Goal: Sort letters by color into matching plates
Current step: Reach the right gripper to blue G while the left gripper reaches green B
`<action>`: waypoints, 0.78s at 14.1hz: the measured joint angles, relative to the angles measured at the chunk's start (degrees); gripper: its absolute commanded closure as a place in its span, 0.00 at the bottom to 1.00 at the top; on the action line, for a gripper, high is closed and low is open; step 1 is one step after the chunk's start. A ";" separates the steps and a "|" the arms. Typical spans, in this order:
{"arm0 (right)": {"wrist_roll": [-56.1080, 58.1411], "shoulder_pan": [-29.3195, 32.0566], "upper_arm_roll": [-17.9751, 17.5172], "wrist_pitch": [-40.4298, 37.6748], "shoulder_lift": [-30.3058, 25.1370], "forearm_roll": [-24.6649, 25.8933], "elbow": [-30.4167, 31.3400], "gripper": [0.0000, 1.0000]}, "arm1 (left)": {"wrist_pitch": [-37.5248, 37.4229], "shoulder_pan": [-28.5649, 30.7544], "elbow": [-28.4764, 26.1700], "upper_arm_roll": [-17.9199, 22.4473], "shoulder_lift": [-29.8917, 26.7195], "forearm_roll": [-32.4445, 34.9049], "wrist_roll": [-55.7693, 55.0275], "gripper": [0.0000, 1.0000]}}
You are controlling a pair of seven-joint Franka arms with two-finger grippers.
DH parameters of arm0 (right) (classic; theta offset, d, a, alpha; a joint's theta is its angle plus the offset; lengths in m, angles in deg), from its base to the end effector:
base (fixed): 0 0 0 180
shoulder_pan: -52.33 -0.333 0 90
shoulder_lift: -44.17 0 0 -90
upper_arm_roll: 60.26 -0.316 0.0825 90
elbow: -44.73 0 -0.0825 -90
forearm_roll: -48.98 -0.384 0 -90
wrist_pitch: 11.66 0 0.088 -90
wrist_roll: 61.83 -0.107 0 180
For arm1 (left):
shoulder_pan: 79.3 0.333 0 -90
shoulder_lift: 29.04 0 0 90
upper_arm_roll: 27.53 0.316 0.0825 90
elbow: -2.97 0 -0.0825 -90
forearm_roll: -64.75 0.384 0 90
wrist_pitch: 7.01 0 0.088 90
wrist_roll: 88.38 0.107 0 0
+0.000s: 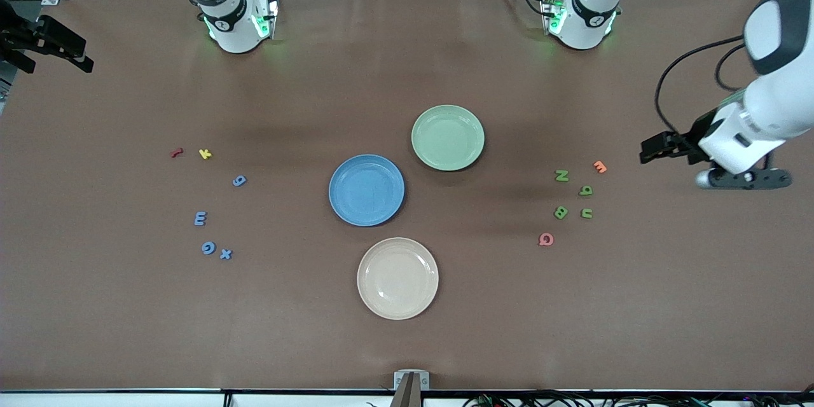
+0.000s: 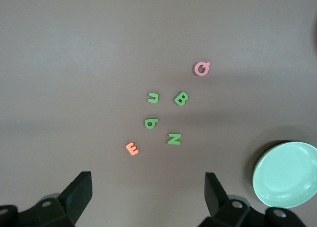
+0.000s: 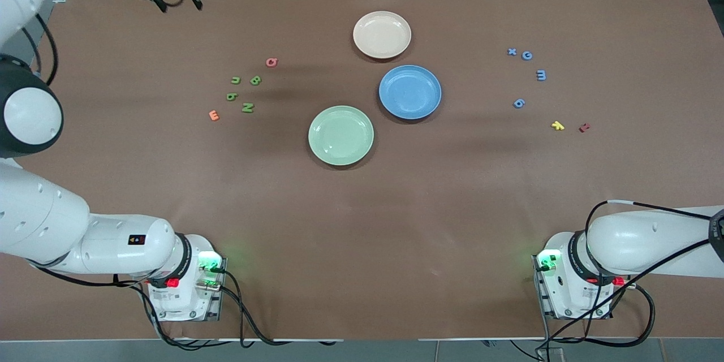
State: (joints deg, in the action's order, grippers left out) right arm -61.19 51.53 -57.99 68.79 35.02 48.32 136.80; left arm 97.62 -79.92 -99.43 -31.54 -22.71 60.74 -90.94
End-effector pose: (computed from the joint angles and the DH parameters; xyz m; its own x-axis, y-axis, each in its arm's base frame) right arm 0.4853 -0.0130 0.6766 0.9990 -0.0118 -0.0430 -0.0126 -0.9998 -0.0182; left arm 0.5849 -0.0517 0.4802 0.9970 -0.0185 -0.0752 -0.0132 -0.9974 0.0706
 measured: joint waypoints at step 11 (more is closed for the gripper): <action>0.08 1.79 0.73 8.50 15.92 0.57 0.26 0.00 | 16.02 -3.52 -4.62 -3.76 13.88 10.71 -12.04 0.00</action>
State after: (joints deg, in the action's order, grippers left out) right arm -61.11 53.32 -57.27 77.28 50.94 48.89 137.05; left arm 113.63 -83.44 -104.05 -35.30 -8.83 71.45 -102.98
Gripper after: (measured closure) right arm 0.000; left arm 0.000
